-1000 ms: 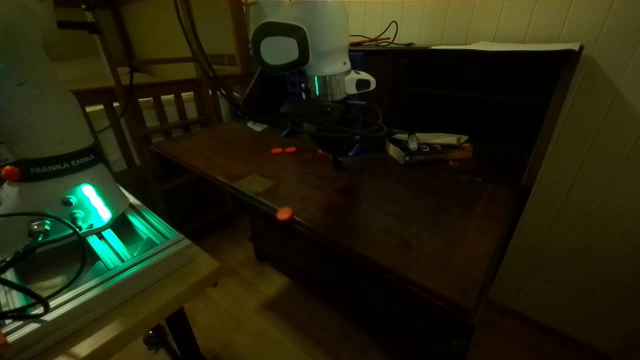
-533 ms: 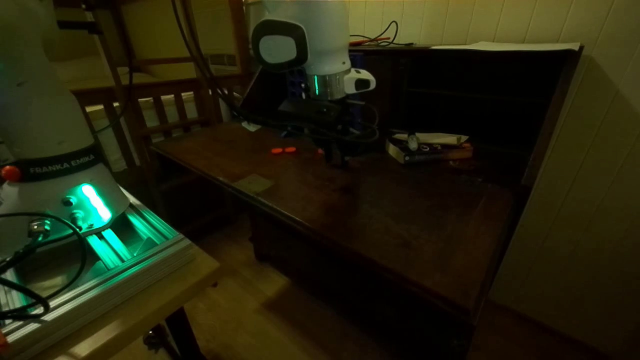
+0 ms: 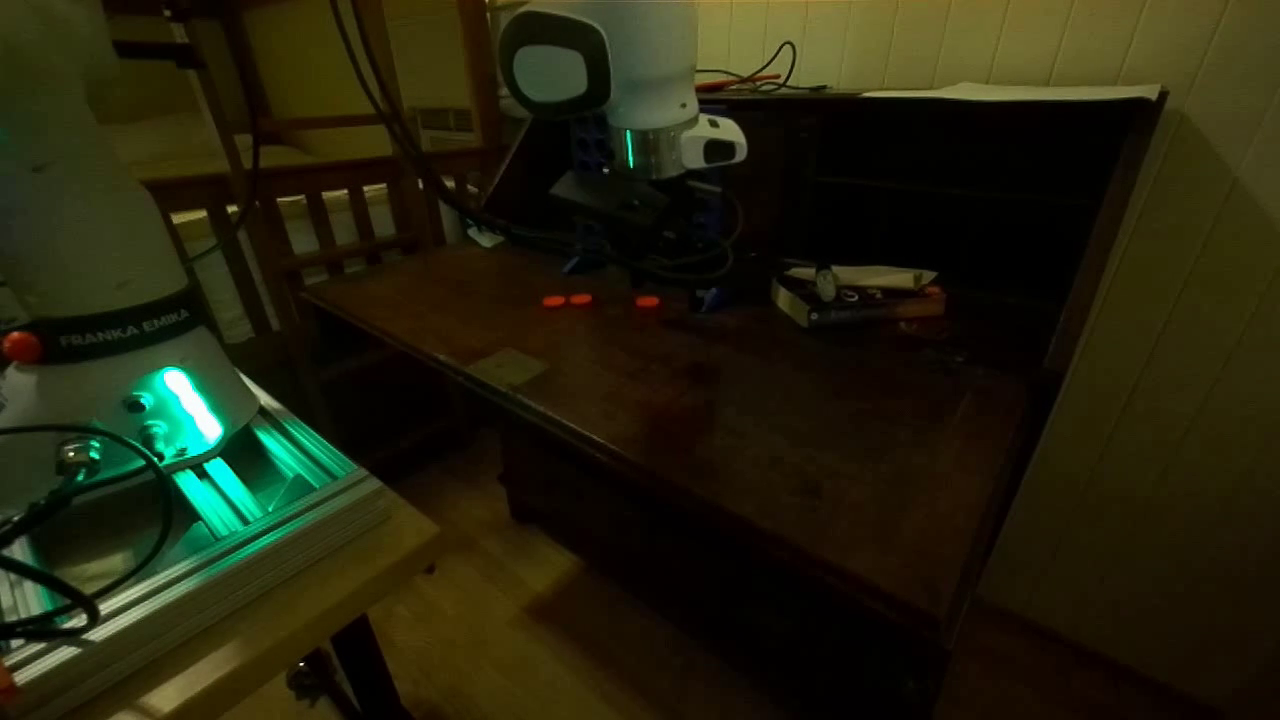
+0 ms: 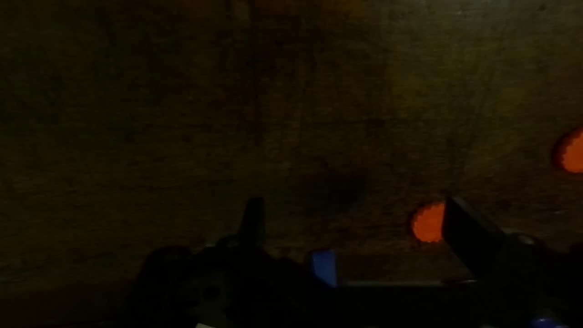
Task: Put two orange rings in the rack
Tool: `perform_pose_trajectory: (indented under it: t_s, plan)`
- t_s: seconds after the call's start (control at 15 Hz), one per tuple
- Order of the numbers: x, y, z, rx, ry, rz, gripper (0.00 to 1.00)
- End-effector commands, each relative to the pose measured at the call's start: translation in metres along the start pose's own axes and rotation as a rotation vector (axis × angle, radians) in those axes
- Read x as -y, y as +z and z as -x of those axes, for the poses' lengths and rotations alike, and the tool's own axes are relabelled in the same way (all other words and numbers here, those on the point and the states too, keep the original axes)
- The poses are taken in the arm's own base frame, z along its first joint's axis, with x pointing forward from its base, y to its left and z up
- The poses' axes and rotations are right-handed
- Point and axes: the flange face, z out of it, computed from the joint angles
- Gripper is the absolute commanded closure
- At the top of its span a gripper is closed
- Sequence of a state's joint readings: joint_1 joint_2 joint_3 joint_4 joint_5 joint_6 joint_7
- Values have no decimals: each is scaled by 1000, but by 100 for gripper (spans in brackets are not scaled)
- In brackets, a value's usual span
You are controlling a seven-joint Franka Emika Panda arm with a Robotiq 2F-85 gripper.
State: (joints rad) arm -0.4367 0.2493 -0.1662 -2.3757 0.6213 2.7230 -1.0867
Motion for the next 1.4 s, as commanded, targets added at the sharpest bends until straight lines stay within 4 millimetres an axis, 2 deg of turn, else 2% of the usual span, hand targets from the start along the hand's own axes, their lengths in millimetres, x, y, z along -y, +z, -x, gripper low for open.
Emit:
perform_pose_trajectory:
  t_s: [0.0, 0.47, 0.87, 1.13, 1.33]
  plan:
    - [22, -8, -1, 13, 31, -10, 0]
    - [76, -2, -14, 93, 46, 27, 0]
    - [119, 4, -16, 166, 106, 87, 0]
    - [137, 5, -12, 168, 152, 93, 0]
    - [143, 9, -11, 156, 168, 79, 0]
